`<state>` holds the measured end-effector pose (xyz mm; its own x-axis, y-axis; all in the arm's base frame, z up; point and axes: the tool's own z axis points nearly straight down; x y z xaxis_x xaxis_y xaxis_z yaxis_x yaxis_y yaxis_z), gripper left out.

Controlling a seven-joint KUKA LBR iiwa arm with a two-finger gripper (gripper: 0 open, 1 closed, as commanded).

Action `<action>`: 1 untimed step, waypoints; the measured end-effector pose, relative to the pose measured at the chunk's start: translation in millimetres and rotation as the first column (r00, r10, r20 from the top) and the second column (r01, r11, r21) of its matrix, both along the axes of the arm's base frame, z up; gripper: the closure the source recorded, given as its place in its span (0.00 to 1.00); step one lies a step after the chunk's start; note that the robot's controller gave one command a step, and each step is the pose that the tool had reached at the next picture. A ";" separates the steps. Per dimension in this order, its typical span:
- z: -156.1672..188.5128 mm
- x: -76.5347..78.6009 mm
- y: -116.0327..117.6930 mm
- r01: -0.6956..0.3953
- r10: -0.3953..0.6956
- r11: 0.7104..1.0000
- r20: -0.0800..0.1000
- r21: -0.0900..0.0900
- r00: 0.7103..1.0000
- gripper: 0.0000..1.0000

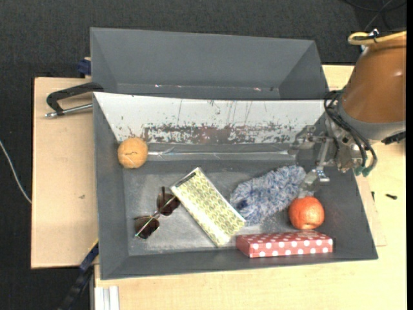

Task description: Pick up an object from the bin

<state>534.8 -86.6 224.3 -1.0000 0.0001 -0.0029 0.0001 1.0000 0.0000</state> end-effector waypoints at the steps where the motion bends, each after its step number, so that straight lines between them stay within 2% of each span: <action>1: -68.2 28.1 14.6 -0.084 0.084 0.997 0.004 -0.001 0.996 0.00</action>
Offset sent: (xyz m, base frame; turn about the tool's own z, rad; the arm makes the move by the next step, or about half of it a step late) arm 0.0607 0.0190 -0.1543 -0.3459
